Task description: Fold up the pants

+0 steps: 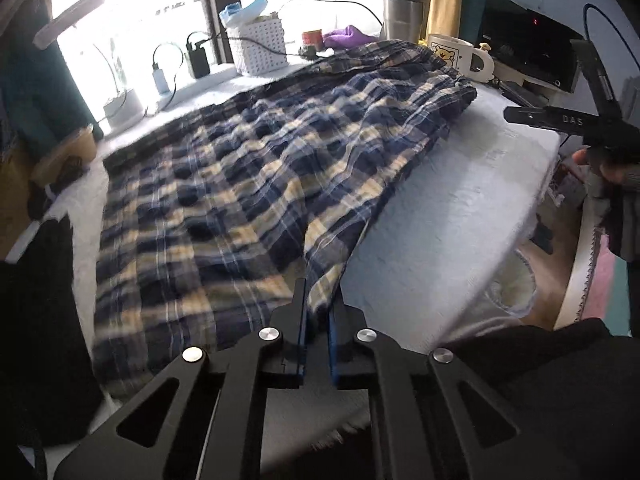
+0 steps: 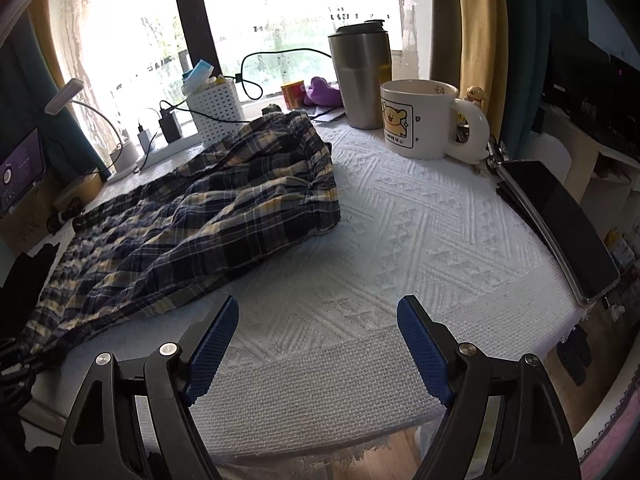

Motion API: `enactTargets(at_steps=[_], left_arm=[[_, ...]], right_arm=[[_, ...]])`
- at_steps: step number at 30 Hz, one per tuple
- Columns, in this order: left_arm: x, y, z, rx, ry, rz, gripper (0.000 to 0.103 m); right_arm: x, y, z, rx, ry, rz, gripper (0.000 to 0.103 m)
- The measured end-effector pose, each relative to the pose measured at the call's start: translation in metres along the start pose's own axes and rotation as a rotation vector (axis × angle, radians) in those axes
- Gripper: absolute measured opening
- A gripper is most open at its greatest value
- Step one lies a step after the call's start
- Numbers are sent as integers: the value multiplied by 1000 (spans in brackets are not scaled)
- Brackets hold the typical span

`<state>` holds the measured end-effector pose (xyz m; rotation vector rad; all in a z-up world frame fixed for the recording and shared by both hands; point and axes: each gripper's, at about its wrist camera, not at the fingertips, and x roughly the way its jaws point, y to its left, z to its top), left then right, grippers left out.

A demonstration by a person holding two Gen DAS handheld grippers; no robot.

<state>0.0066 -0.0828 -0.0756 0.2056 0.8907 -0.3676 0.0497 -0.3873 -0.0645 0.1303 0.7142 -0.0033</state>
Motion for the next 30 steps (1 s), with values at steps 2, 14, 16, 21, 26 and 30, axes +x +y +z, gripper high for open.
enactTargets(at_steps=[2,14,16,21,26,30], left_arm=[[0,2,-6,-27,13,-6,6],[-39,85,-11,-323,-98,78,48],[-34,103,-16,-372,-83,163,48],[-19,126,-32,-466,-31,172,48],[-18,113,-39,-427,-44,141,21],[-24,95,-36,-305,-44,189,3]], right_arm=[[1,1,0,-1,1,5,83],[13,10,-2,-18,26,15,83],[14,12,-3,-21,30,18,83],[19,24,-2,-45,42,29,83],[22,30,0,-59,47,25,83],[21,36,1,-72,47,26,83]])
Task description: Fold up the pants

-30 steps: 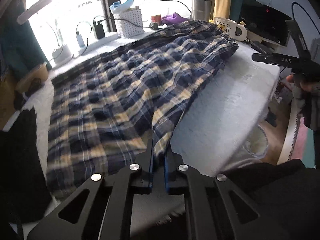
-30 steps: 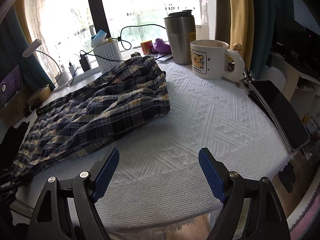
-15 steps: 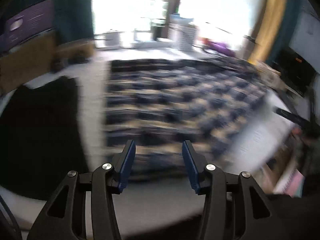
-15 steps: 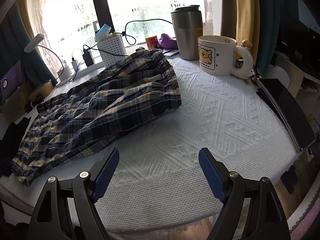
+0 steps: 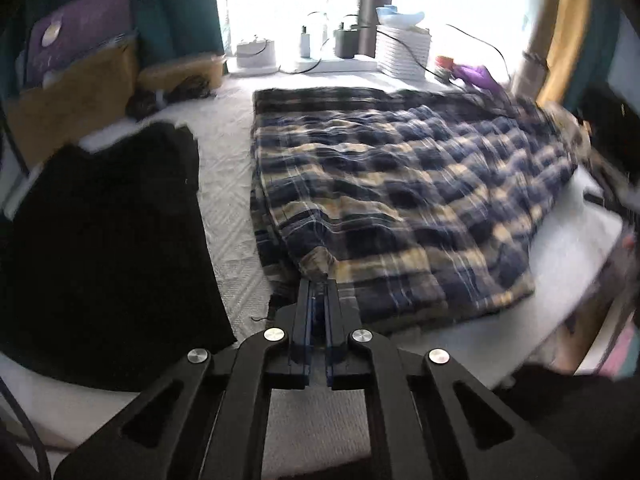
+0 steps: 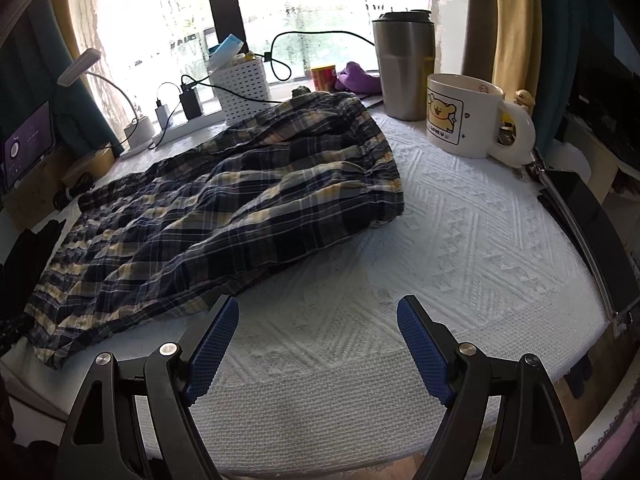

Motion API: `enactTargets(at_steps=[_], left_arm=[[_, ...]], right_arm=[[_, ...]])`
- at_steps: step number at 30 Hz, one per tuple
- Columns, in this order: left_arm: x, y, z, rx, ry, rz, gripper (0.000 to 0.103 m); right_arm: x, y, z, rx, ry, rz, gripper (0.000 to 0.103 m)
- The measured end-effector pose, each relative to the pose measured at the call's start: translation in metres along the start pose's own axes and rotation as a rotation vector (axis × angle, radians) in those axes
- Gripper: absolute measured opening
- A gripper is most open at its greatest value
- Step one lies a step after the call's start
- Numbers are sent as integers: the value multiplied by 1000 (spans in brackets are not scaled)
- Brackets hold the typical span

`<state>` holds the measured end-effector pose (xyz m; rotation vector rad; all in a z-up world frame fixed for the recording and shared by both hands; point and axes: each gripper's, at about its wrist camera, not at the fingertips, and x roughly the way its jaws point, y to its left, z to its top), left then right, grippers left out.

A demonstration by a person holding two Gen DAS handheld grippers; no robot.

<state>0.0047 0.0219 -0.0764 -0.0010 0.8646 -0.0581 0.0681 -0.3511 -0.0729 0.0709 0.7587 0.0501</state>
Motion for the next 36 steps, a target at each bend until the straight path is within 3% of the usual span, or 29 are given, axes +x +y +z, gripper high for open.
enactTargets(at_steps=[12,18,23,28,36], left_arm=[[-13,17,3,-27,37,-4,5],[-28,36,18,-67,-4,75,11],[-27,57,33,-128,-32,116,32],[-17,52,49,-124,-44,95,38],[4,27,87,-73,-41,41,38]], right_arm=[[-1,2,2,-5,-7,2,83],[1,3,5,-5,-2,1,83],[2,6,14,-5,-16,6,83],[7,11,18,-14,-9,-5,83],[15,6,27,18,6,-8,83]])
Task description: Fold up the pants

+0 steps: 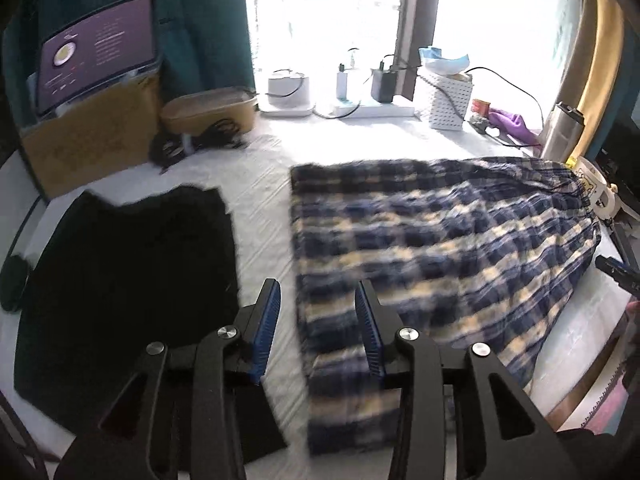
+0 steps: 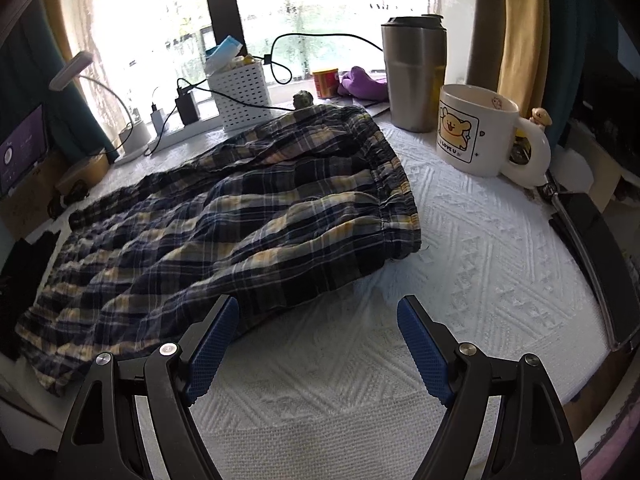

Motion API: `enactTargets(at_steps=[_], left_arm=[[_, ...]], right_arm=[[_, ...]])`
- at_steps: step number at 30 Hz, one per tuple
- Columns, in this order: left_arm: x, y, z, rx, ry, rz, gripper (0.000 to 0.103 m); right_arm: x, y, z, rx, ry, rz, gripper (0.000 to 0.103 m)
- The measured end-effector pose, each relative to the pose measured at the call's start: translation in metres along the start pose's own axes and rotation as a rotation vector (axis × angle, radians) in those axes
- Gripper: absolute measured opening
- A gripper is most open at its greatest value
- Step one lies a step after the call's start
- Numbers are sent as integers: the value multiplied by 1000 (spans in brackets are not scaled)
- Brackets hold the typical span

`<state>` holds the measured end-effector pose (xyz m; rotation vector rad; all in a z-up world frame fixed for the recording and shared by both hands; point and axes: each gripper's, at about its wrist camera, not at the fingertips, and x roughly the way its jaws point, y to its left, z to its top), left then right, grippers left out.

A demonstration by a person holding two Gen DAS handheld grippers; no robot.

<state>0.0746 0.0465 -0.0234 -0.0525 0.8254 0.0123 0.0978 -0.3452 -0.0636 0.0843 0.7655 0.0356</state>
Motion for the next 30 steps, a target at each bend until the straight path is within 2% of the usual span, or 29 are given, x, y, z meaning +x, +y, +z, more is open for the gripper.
enactTargets(at_steps=[4,8,12,22,30], left_arm=[[10,-8,20,31,0,5,38],[22,-13,30,43,11,1,38],[34,-14,33,46,42,3,38],[61,9,31,-15,105,50,38],[74,12,29,-29,137,43,38]], right_arm=[[7,-7,5,83,16,74,83],[19,-11,7,142,41,113,83],[33,-11,10,159,69,122,83],[55,-25,34,251,42,168,83],[72,-29,49,298,9,179,83]])
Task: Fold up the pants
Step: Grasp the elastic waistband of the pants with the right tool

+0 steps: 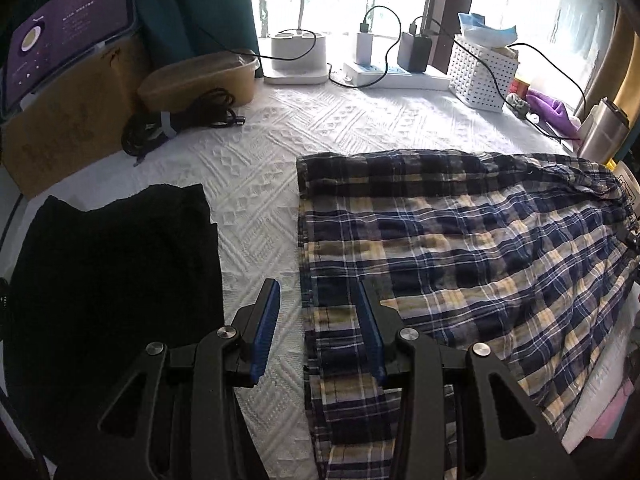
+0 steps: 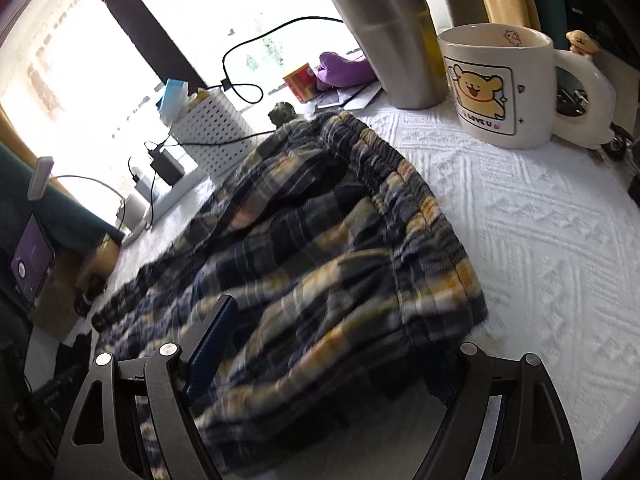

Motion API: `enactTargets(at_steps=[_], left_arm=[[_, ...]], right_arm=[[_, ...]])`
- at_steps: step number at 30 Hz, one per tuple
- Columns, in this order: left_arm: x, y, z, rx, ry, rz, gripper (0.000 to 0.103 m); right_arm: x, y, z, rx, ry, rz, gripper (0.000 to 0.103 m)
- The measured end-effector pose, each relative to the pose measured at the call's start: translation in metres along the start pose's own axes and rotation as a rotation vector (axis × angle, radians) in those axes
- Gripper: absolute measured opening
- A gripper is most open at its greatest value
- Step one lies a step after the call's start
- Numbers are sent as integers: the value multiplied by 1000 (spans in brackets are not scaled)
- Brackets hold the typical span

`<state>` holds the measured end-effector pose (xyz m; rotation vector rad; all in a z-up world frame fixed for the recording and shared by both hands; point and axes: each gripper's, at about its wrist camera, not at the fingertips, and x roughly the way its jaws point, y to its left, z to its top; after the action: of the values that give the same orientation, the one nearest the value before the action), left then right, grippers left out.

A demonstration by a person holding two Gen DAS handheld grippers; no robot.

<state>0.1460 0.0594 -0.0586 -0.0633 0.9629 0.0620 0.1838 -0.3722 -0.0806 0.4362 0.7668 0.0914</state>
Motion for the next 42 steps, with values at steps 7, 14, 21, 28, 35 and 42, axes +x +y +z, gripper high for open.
enactTargets(at_steps=[7,14,21,28,35,42], left_arm=[[1,-6,5,8,2,-2,39],[4,-35,9,75,12,-47,39],[29,-73,37,148,32,-149,39],[74,-94,73,188,85,-157,39],[93,-84,96,164,59,-70,39],[54,-53,86,120,6,-39,39]], right_arm=[[20,-5,7,74,18,83,20],[-4,-15,30,3,-63,17,12],[10,-25,28,-39,14,-44,12],[12,-34,27,-29,18,-4,17],[12,-37,27,-26,14,22,19],[14,-32,28,-49,14,8,24]])
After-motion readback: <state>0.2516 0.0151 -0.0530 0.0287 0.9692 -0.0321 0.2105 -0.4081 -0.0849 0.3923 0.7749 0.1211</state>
